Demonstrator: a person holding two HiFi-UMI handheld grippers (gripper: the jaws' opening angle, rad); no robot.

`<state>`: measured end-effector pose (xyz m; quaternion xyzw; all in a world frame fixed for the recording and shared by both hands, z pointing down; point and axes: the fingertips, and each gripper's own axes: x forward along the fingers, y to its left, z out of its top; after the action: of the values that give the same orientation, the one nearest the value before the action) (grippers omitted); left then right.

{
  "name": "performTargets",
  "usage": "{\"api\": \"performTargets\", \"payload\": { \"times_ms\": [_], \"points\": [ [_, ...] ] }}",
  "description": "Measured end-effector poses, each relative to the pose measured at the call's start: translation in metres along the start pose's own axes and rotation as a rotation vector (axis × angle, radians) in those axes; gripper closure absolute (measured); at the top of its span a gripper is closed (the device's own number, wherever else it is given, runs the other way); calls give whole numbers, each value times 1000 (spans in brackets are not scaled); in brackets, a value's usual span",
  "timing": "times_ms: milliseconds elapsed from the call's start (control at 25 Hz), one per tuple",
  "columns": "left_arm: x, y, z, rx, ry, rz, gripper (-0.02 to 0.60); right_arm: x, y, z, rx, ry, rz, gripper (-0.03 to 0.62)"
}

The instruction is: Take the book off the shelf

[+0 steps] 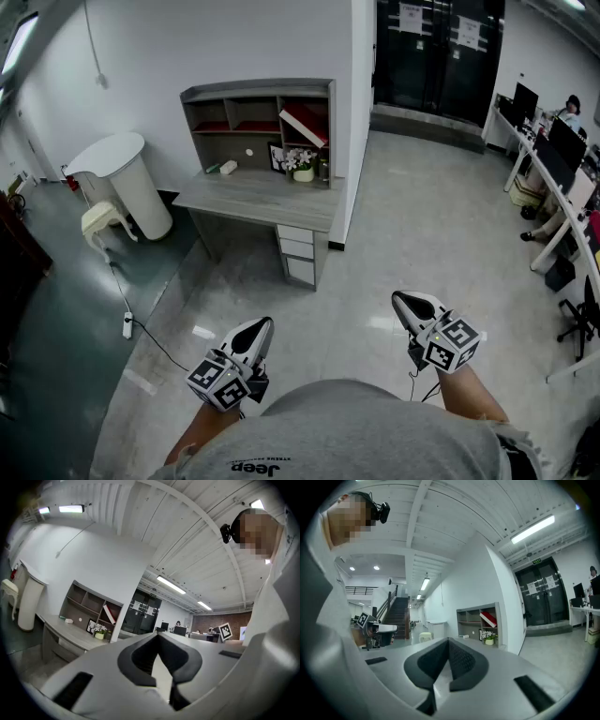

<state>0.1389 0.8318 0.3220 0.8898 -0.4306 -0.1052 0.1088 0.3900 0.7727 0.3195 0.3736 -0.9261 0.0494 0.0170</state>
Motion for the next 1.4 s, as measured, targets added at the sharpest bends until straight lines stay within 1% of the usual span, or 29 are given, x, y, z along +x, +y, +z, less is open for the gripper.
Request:
{"api": "performTargets", "payload": {
  "times_ms": [200,600,800,920,1120,1280,1400],
  "points": [
    [2,-6,-2,0,1,-5,566,-6,-3,1,-11,-1,-2,588],
    [9,-4,-5,-12,-5,-8,566,-6,-9,0,-29,8,-12,588],
    [20,-5,-2,-16,-3,-9,566,-8,-26,4,10,-2,-34,586],
    [30,-9,-6,-18,1,-5,566,-14,-37,4,16,-4,-38,585],
    [62,-26,-10,-14,2,-1,566,-28,-65,8,5,2,-23,583],
    [99,-44,-17,-13,0,0,566,-47,-103,4,-3,2,-10,583],
    [128,-57,-26,-27,-1,-3,566,-63,-132,3,-4,5,-12,583]
  ]
}}
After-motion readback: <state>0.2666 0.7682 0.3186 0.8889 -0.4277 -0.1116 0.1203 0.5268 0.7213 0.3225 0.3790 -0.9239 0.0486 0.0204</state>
